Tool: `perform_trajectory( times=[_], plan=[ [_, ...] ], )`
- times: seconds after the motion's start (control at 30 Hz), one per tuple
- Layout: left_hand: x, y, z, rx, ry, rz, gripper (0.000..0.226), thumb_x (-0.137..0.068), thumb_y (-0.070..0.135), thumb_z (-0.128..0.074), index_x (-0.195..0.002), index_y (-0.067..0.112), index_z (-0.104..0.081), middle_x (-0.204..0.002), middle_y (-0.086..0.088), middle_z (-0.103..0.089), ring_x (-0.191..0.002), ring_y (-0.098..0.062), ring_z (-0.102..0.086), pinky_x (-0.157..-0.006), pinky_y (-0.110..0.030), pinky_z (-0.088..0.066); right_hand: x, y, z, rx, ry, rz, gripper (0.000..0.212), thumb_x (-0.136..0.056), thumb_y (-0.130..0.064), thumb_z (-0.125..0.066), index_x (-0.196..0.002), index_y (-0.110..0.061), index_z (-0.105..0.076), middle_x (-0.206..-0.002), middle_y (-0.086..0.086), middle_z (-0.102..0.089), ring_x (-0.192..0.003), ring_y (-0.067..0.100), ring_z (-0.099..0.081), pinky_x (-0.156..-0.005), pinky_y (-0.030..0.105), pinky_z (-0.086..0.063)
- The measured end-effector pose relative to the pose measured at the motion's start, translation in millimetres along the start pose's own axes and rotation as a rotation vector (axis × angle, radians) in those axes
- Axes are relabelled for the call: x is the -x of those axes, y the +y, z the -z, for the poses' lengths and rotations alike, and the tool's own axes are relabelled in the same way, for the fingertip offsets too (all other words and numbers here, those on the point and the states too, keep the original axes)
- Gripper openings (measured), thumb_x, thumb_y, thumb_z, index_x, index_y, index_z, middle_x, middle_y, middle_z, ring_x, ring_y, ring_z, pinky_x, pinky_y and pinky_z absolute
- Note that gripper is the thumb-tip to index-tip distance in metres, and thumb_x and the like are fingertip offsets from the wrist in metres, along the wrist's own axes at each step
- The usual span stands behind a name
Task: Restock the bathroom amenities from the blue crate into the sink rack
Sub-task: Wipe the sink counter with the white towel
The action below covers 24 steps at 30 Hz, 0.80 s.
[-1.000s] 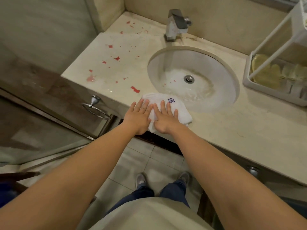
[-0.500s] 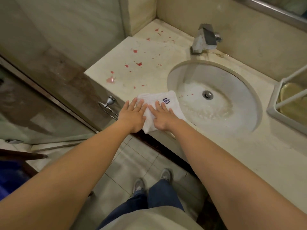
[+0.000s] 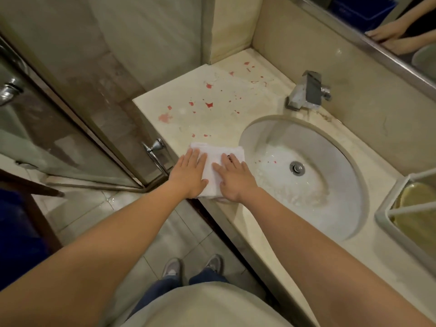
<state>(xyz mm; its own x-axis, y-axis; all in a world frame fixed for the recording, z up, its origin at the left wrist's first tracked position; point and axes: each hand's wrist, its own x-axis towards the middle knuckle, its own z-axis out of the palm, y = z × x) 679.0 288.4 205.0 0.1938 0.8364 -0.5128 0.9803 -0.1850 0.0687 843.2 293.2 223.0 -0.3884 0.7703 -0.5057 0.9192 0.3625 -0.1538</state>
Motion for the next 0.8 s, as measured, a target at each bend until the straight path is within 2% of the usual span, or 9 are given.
perform_trajectory(
  times=[0.1,0.33,0.8],
  plan=[
    [-2,10,-3,0.08,-0.019,0.004,0.074,-0.103,0.04,-0.029,-0.153,0.007,0.015,-0.159,-0.016,0.023,-0.148,-0.028,0.019,-0.122,-0.039,0.005,1,11,-10,-0.032,-0.043,0.025,0.067,-0.102,-0.03,-0.035,-0.157,-0.027,0.002,-0.163,0.006,0.019,-0.149,0.023,0.018,-0.121,0.044,0.002],
    [-15,15,0,0.106,0.008,0.051,0.074,-0.104,0.045,-0.025,-0.153,0.006,0.014,-0.159,-0.016,0.022,-0.148,-0.028,0.019,-0.121,-0.038,0.005,-13,16,-6,-0.019,-0.096,0.032,0.066,-0.103,-0.033,-0.03,-0.156,-0.028,0.011,-0.161,0.005,0.025,-0.148,0.022,0.022,-0.121,0.042,0.004],
    [-52,-5,28,0.054,-0.041,0.047,0.075,-0.104,0.045,-0.024,-0.151,0.004,0.017,-0.158,-0.019,0.025,-0.147,-0.03,0.02,-0.121,-0.039,0.006,-55,16,15,-0.054,-0.116,-0.002,0.068,-0.103,-0.031,-0.031,-0.155,-0.027,0.014,-0.159,0.004,0.029,-0.147,0.021,0.024,-0.122,0.043,0.005]
  ],
)
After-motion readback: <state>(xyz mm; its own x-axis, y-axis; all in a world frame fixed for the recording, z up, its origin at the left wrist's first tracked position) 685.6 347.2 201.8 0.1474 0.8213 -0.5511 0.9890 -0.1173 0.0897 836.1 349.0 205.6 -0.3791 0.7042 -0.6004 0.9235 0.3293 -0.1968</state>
